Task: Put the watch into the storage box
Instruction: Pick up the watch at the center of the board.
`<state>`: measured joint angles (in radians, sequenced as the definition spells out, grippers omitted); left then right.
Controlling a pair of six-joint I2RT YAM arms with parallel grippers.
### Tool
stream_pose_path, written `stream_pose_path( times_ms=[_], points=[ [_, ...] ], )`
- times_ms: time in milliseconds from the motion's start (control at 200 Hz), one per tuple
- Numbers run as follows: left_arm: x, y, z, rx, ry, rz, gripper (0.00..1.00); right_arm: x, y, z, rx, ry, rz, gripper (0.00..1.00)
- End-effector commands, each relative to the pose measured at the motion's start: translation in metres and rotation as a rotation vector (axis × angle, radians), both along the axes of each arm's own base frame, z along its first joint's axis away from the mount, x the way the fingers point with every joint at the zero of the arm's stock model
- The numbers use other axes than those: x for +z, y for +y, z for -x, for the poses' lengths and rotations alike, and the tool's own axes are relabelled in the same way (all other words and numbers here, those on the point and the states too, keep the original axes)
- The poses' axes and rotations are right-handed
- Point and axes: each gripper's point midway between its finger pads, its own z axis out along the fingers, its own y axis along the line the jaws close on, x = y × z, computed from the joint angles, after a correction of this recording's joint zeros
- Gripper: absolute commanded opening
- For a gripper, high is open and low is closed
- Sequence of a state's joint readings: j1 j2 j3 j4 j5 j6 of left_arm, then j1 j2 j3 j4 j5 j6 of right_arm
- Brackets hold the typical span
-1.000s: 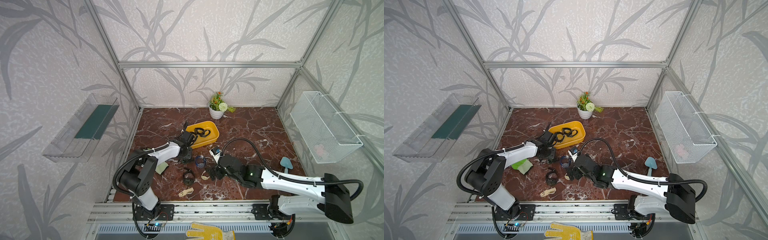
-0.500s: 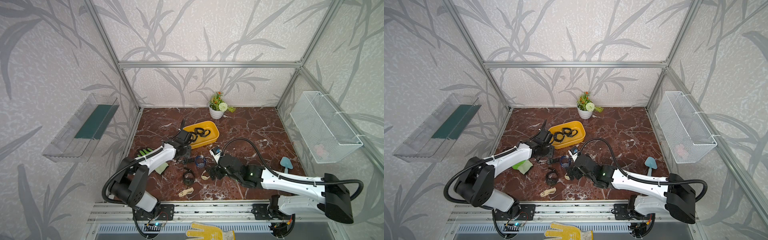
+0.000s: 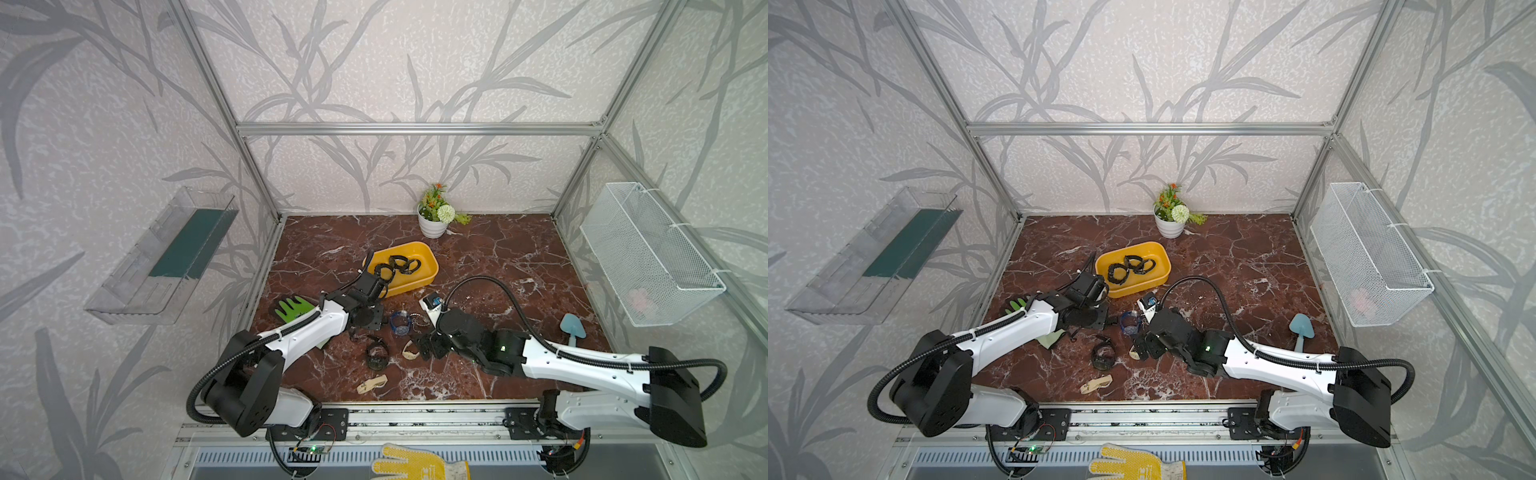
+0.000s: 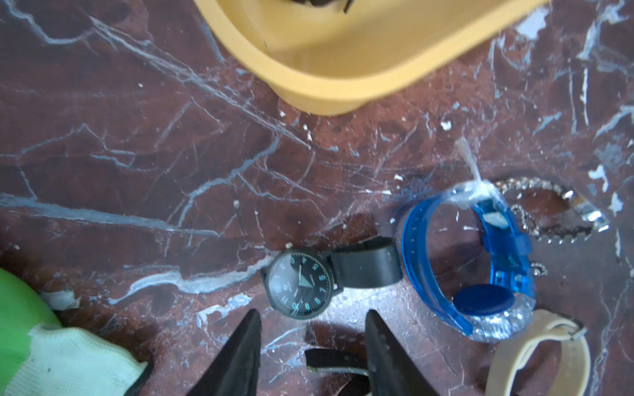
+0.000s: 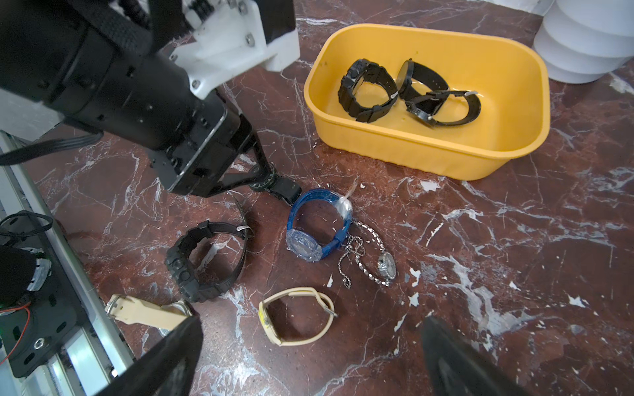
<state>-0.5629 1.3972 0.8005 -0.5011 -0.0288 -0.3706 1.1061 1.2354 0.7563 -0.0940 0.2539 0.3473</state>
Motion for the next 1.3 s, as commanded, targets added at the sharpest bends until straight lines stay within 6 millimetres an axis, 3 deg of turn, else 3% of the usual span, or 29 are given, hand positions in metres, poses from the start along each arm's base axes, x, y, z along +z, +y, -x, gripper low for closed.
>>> stream_pose_path(
  times_ms=[0,175,475,935,1295],
  points=[
    [-0.005,0.004,0.015,-0.009,0.013,-0.02,0.51,0.007,-0.006,-0.002,-0.024,-0.015,-0.016,0.99],
    [-0.006,0.0,0.006,-0.04,0.002,-0.048,0.57,0.005,-0.005,-0.002,-0.021,-0.01,-0.014,0.99],
    [-0.015,-0.013,-0.024,-0.116,-0.004,-0.131,0.57,0.006,-0.009,-0.002,-0.03,-0.013,-0.011,0.99],
    [-0.032,-0.017,-0.042,-0.101,0.023,-0.148,0.56,0.002,-0.009,-0.003,-0.03,-0.014,0.004,0.99],
    [-0.011,-0.007,-0.045,-0.039,-0.027,-0.053,0.62,0.004,-0.008,-0.004,-0.03,-0.016,0.003,0.99]
  ],
)
